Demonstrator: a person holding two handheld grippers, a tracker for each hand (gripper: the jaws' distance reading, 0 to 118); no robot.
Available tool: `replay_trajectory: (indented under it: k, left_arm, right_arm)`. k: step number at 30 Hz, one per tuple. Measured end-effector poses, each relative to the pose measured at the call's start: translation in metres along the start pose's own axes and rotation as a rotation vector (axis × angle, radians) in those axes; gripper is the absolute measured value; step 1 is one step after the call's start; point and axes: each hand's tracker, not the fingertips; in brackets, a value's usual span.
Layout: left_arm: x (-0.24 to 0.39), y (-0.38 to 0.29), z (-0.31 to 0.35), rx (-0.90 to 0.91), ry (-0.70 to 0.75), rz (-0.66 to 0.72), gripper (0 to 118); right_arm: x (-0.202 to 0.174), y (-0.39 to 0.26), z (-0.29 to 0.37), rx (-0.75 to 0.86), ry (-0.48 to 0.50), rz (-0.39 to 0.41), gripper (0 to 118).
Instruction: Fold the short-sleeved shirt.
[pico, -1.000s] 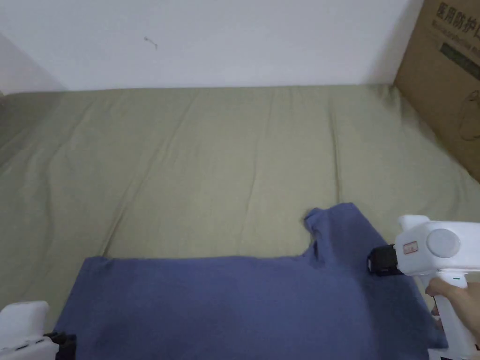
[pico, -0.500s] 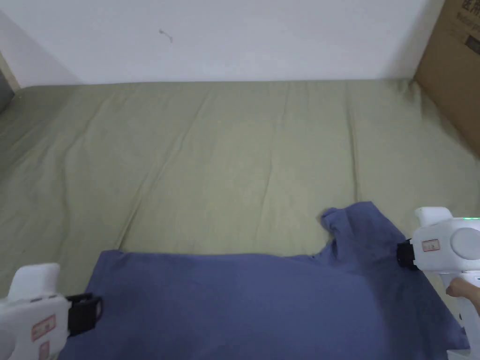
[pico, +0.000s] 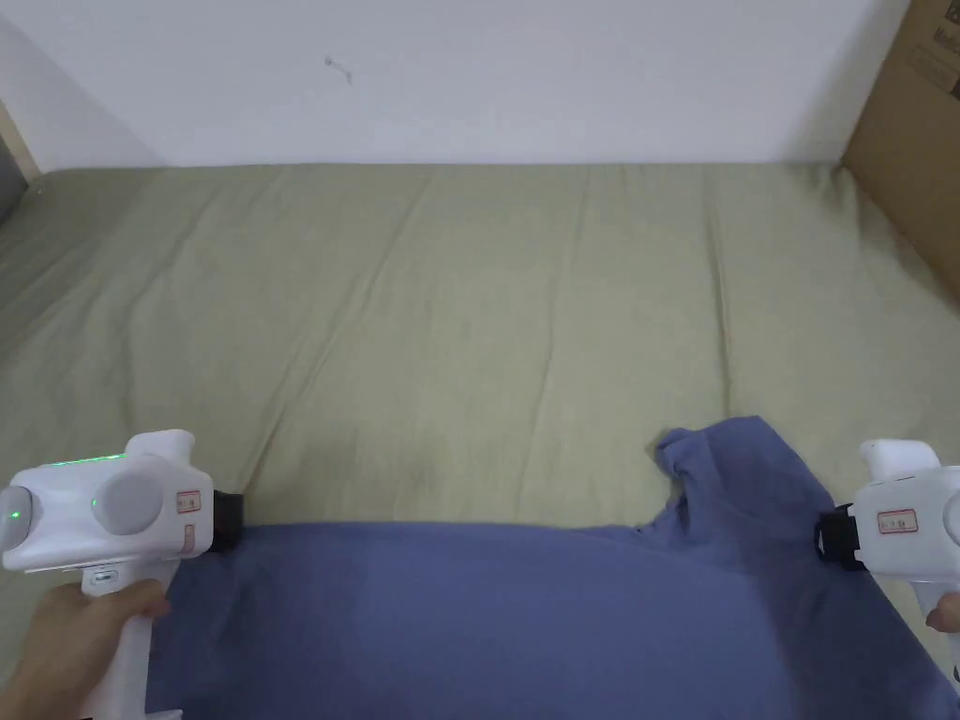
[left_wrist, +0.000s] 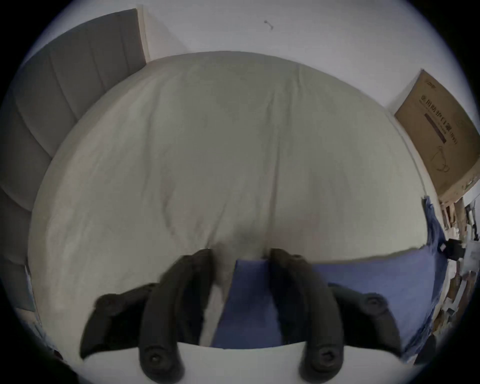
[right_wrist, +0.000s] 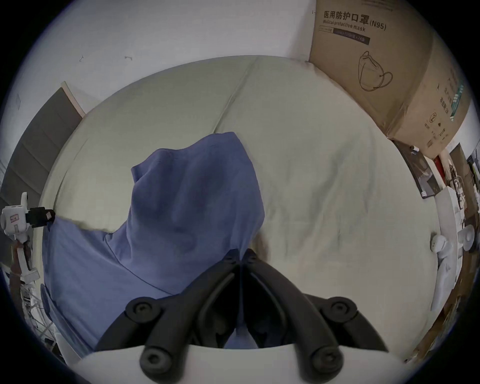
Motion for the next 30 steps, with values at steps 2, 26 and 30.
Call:
replay_trajectory:
  k: [2,26,30]
  left_arm:
    - [-0.005,0.003,0.013,-0.004,-0.073,0.049,1]
    - [-0.057,-0.171,0.212,0.104,-0.083,-0.107,1]
    - [-0.065,-0.215,0.204,0.020,-0.056,-0.124,1]
  right_arm:
    - [0.000,-0.001,0.009,0.012,0.011,0.000,0]
    - [-0.005,-0.192,0.197,0.086,0.042,0.037,0]
    - [-0.006,-0.242,0.188,0.007,0.053,-0.002,0]
